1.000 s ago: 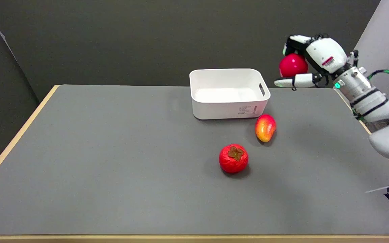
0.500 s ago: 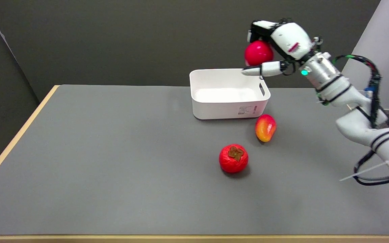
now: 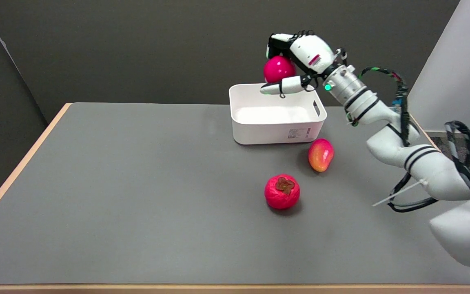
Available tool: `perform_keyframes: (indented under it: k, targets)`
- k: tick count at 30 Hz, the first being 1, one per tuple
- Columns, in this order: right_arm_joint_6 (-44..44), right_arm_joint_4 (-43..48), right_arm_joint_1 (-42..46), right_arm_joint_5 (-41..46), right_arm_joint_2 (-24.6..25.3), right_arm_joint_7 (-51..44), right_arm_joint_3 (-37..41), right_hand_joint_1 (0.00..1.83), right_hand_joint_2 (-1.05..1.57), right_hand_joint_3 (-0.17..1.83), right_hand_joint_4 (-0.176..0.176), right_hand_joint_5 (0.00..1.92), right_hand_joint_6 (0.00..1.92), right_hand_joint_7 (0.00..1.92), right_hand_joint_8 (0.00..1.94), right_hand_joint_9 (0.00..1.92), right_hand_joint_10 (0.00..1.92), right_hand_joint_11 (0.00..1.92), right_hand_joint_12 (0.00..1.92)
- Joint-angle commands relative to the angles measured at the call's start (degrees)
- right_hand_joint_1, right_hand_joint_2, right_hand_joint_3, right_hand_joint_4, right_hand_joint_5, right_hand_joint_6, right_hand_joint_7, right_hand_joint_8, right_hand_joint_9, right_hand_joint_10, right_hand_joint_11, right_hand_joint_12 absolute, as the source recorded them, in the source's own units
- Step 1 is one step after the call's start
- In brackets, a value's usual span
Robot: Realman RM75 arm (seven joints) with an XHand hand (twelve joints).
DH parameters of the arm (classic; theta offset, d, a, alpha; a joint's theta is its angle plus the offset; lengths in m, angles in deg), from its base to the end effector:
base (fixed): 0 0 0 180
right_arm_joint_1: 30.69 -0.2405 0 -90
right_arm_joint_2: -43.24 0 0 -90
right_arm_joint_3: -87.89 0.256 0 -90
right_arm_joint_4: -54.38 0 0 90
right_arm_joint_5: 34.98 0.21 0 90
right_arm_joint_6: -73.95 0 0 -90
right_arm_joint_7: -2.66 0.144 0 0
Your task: Place the pomegranate into the white box.
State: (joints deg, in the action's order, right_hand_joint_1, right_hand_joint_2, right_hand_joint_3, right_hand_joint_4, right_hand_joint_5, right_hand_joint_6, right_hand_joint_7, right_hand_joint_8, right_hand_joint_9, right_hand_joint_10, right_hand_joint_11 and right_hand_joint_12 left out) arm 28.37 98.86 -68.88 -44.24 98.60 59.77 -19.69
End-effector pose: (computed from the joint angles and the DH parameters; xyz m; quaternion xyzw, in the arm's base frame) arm -0.1412 -0.4567 0.3865 0.8134 0.0726 0.1832 0.5473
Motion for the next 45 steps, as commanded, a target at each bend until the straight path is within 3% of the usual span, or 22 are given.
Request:
perform_keyframes:
  k: [1, 14, 16, 17, 18, 19, 21, 23, 25, 27, 29, 32, 38, 40, 45]
  targets:
    - [5.2, -19.2, -10.5, -2.4, 8.7, -3.4, -4.6, 1.15, 1.21, 0.25, -0.176, 0.58, 1.6, 0.63, 1.61, 0.77, 1.7, 0.62, 1.92]
    - [8.1, -21.3, -9.4, -2.0, 8.1, -3.3, -2.9, 1.14, 1.25, 0.21, -0.176, 0.55, 1.64, 0.6, 1.65, 0.72, 1.74, 0.55, 1.92]
    - [7.6, -20.5, -8.8, -1.7, 8.0, -3.0, -2.3, 1.13, 1.28, 0.18, -0.176, 0.53, 1.66, 0.58, 1.67, 0.7, 1.75, 0.45, 1.92]
    - [7.5, -19.9, -8.5, -1.4, 7.8, -2.8, -2.1, 1.04, 1.14, 0.41, -0.098, 0.47, 1.49, 0.58, 1.43, 0.65, 1.6, 0.29, 1.92]
    - [7.5, -19.2, -8.2, -0.9, 7.7, -2.5, -2.1, 0.92, 0.92, 0.74, 0.012, 0.39, 1.25, 0.58, 1.07, 0.58, 1.36, 0.08, 1.92]
    - [7.5, -18.8, -8.1, -0.5, 7.6, -1.9, -2.1, 0.83, 0.84, 0.88, 0.057, 0.34, 1.1, 0.55, 0.85, 0.52, 1.21, 0.01, 1.92]
    - [7.5, -18.5, -8.0, -0.1, 7.5, 0.6, -2.1, 0.71, 0.81, 0.91, 0.062, 0.28, 0.93, 0.46, 0.62, 0.42, 1.02, 0.07, 1.84]
    - [7.3, -18.5, -8.0, 0.3, 7.5, 3.3, -2.1, 0.51, 0.73, 1.0, 0.078, 0.25, 0.62, 0.32, 0.42, 0.26, 0.72, 0.19, 1.38]
    - [6.9, -18.3, -7.9, 0.3, 7.5, 6.0, -2.2, 0.43, 0.71, 1.01, 0.083, 0.24, 0.54, 0.28, 0.36, 0.2, 0.65, 0.12, 1.22]
    - [5.8, -17.6, -7.5, 0.4, 7.5, 7.9, -2.1, 0.34, 0.7, 0.92, 0.1, 0.2, 0.43, 0.15, 0.25, 0.02, 0.44, 0.01, 0.88]
    - [5.4, -16.0, -6.6, 0.8, 7.3, 7.9, -2.1, 0.29, 0.62, 0.98, 0.109, 0.16, 0.46, 0.08, 0.25, 0.03, 0.18, 0.0, 0.77]
    - [5.4, -13.2, -5.1, 1.4, 6.7, 7.9, -2.1, 0.25, 0.64, 1.0, 0.113, 0.12, 0.45, 0.04, 0.12, 0.0, 0.05, 0.0, 0.46]
    - [4.0, -4.2, -1.0, 7.9, 4.3, 11.4, -2.1, 0.2, 0.63, 0.92, 0.116, 0.12, 0.4, 0.01, 0.17, 0.0, 0.01, 0.0, 0.44]
    - [3.3, 3.3, 1.9, 11.0, 2.4, 11.9, -1.8, 0.24, 0.61, 1.0, 0.114, 0.1, 0.45, 0.05, 0.08, 0.0, 0.05, 0.0, 0.44]
    - [3.6, 19.6, 9.1, 17.6, -2.3, 11.3, 2.2, 0.11, 0.63, 0.95, 0.109, 0.12, 0.4, 0.04, 0.15, 0.0, 0.09, 0.0, 0.47]
